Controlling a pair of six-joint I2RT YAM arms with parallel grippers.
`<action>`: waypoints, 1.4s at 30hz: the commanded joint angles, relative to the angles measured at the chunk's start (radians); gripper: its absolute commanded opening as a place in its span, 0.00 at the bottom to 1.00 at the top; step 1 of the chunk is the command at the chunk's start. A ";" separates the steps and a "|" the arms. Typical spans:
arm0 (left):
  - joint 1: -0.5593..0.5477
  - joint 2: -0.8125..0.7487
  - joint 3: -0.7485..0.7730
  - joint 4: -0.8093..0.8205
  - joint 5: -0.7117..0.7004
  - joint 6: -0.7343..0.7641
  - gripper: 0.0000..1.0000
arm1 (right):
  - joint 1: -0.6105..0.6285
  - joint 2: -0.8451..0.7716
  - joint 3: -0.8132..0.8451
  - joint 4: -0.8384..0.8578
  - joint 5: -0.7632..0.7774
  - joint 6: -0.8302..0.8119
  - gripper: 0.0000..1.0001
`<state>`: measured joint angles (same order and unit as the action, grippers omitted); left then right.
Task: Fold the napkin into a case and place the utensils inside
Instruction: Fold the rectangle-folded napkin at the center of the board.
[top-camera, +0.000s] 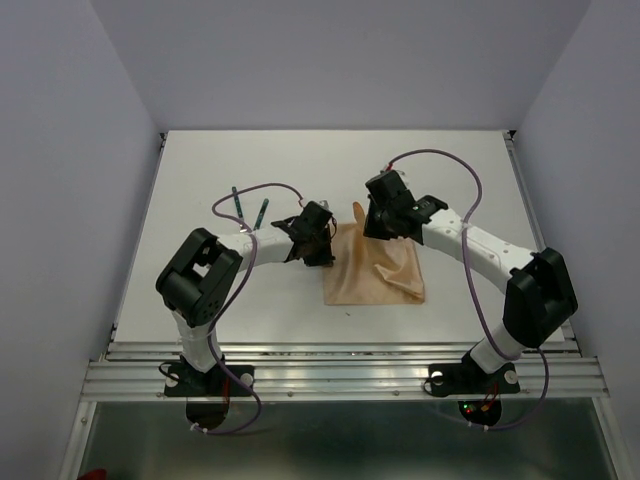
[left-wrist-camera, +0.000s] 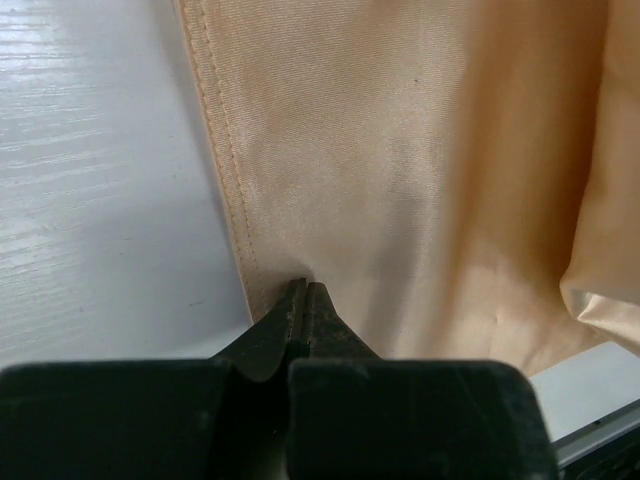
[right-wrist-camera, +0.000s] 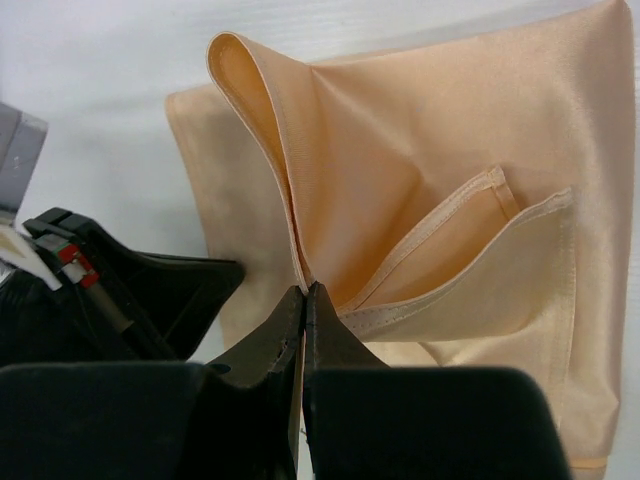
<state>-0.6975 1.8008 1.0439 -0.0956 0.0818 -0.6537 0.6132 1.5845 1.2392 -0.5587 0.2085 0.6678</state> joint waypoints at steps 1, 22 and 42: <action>-0.004 0.015 -0.031 0.004 0.013 0.000 0.00 | 0.046 -0.018 0.002 0.074 -0.024 0.047 0.01; 0.010 -0.047 -0.059 -0.010 -0.013 -0.003 0.00 | 0.129 0.120 0.055 0.126 0.002 0.142 0.01; 0.081 -0.083 -0.143 0.088 0.110 -0.003 0.00 | 0.129 0.103 0.092 0.109 0.014 0.144 0.01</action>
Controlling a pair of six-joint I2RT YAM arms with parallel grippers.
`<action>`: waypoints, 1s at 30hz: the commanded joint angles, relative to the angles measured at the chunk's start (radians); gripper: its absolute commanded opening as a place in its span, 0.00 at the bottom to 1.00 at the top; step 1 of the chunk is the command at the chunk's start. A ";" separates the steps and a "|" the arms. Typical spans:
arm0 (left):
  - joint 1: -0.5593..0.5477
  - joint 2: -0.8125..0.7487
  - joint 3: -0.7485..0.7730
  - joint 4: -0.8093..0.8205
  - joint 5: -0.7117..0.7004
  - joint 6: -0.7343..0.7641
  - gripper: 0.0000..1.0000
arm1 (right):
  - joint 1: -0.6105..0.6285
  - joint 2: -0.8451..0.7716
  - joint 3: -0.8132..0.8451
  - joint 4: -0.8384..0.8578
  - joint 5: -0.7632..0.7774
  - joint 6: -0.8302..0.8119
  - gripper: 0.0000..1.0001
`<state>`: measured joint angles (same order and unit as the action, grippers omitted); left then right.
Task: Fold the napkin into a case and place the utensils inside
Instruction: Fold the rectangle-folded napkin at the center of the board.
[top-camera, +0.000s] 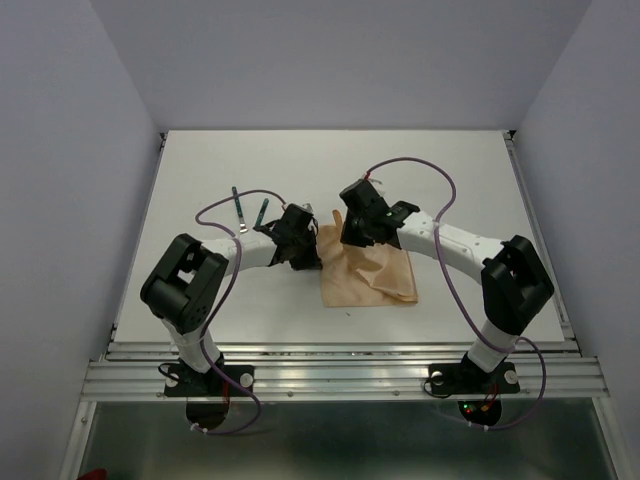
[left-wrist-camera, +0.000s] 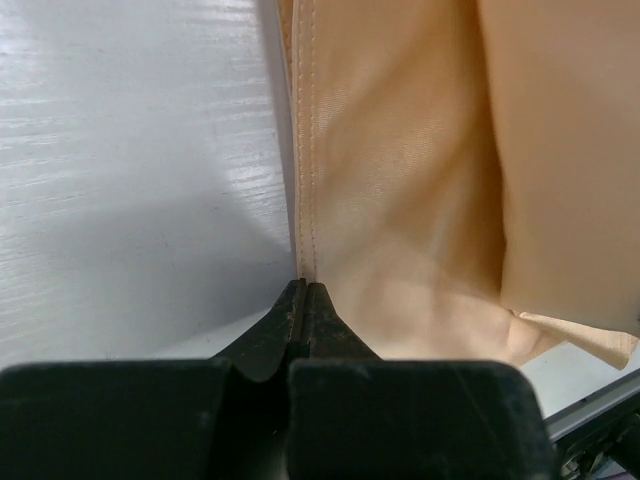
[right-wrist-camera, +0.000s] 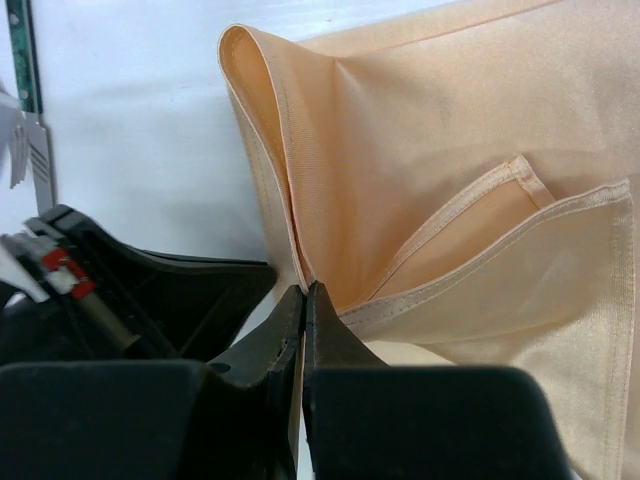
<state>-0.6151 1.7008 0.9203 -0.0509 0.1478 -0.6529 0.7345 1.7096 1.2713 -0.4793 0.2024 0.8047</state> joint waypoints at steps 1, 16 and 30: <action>-0.002 0.025 -0.017 0.043 0.056 -0.005 0.00 | 0.008 -0.019 0.065 0.030 0.022 0.007 0.01; -0.003 0.062 -0.015 0.080 0.076 0.001 0.00 | 0.026 0.033 0.108 0.024 0.017 0.005 0.01; -0.002 0.034 -0.018 0.069 0.061 -0.001 0.00 | 0.026 0.065 0.094 0.027 0.029 0.011 0.01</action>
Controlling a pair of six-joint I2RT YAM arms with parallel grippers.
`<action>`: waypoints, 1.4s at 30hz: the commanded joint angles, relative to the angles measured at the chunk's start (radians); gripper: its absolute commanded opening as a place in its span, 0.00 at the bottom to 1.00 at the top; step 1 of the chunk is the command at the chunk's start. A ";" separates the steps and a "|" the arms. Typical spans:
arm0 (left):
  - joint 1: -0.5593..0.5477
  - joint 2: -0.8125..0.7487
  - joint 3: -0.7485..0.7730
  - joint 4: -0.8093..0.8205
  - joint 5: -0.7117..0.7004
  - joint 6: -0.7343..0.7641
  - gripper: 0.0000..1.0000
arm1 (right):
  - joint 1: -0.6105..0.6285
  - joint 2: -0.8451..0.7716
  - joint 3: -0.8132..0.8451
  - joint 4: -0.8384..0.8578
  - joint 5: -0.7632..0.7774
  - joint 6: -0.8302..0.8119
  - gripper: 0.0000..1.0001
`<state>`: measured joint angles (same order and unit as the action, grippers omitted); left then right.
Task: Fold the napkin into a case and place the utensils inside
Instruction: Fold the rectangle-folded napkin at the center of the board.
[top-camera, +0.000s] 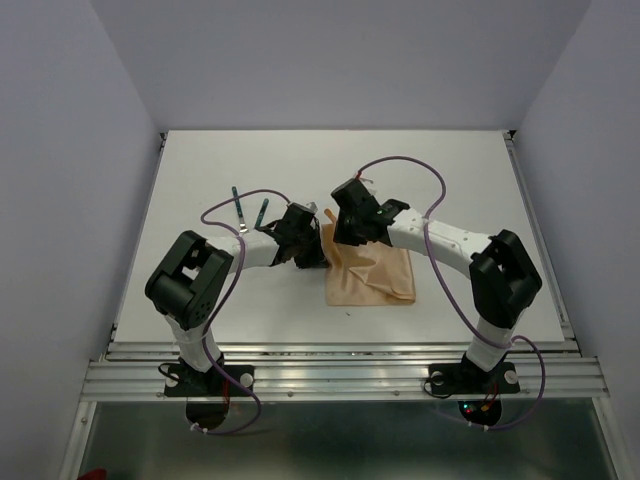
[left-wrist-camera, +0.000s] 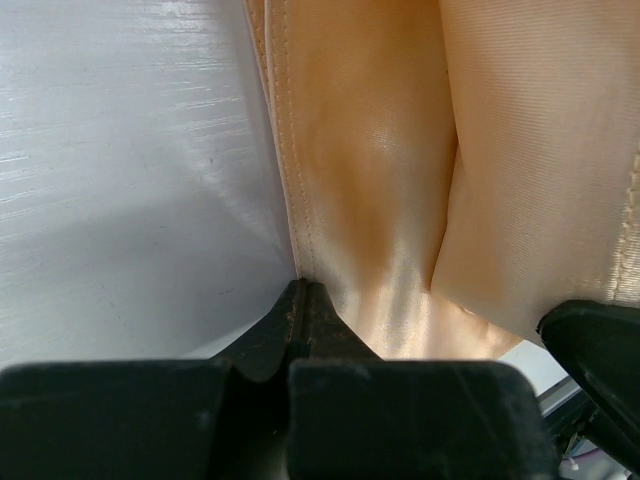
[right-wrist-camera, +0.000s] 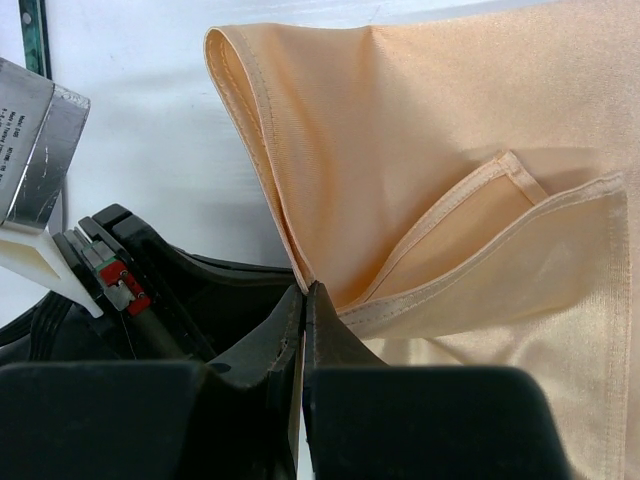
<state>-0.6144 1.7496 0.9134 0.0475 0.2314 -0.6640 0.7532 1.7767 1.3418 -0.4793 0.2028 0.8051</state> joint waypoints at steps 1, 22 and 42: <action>-0.002 -0.018 -0.014 -0.029 -0.024 0.010 0.00 | 0.008 0.001 0.023 0.028 0.024 0.006 0.01; -0.010 -0.101 0.062 -0.055 0.008 0.001 0.00 | 0.008 -0.102 -0.016 0.004 0.073 0.005 0.01; -0.015 0.019 0.048 -0.009 0.000 -0.011 0.00 | 0.008 -0.119 -0.012 -0.108 0.167 0.003 0.01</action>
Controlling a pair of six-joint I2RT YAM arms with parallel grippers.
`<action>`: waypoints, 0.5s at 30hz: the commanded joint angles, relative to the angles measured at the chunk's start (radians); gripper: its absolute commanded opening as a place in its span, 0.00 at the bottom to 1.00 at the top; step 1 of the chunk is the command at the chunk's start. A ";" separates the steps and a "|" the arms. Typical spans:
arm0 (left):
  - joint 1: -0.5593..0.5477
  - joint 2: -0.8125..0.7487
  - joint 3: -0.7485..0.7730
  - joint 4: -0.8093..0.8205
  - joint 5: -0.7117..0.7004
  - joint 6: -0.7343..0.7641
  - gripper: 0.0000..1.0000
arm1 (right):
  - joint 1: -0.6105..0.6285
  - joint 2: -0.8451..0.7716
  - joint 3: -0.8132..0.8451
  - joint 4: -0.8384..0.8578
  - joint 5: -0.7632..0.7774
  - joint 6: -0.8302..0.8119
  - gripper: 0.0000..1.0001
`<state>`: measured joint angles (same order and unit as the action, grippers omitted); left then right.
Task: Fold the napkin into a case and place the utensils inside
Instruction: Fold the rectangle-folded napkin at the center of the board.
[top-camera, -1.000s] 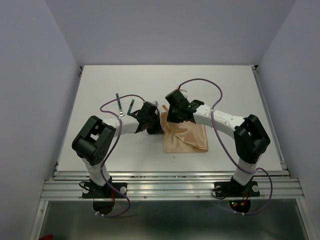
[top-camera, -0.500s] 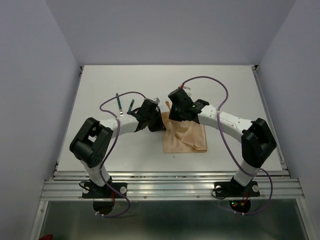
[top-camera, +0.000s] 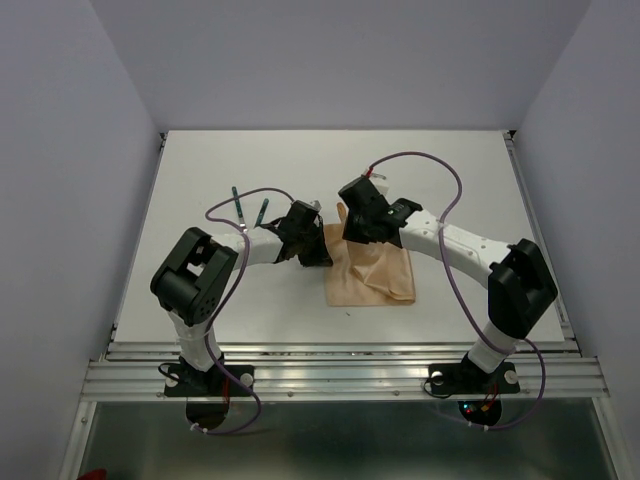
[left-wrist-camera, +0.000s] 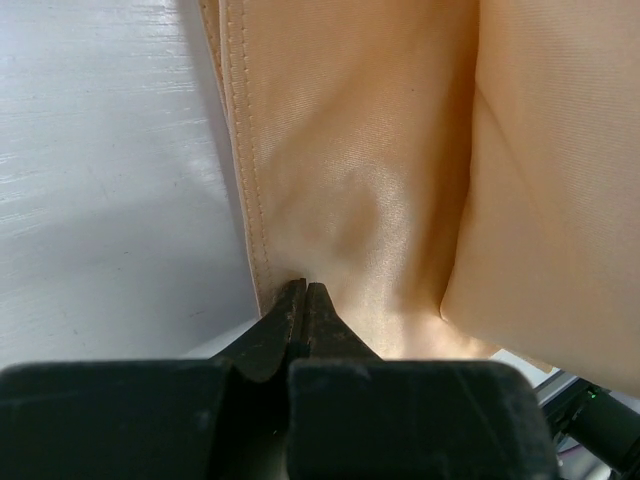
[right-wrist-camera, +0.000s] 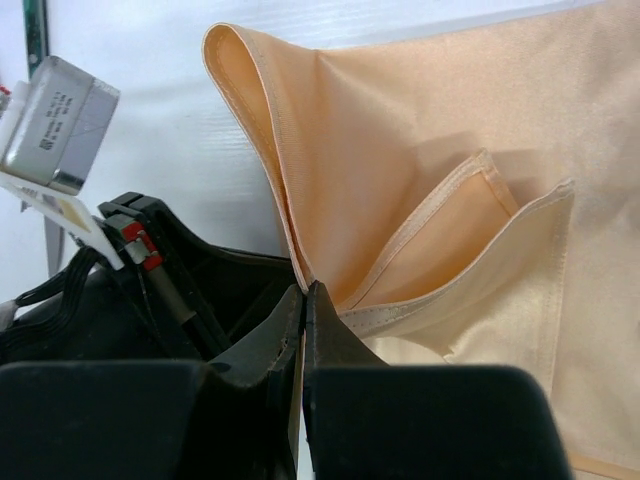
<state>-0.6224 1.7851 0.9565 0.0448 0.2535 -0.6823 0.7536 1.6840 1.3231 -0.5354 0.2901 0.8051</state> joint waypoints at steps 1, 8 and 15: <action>-0.007 -0.018 0.007 -0.008 -0.023 0.009 0.00 | 0.007 -0.029 0.005 -0.058 0.089 0.000 0.01; -0.007 -0.018 -0.002 -0.011 -0.023 0.017 0.00 | 0.007 -0.049 0.002 -0.090 0.159 -0.007 0.01; -0.007 -0.030 -0.019 0.001 -0.023 0.012 0.00 | 0.007 -0.015 0.011 -0.074 0.101 -0.007 0.01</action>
<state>-0.6224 1.7851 0.9562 0.0452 0.2501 -0.6819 0.7536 1.6772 1.3231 -0.6193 0.3927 0.8013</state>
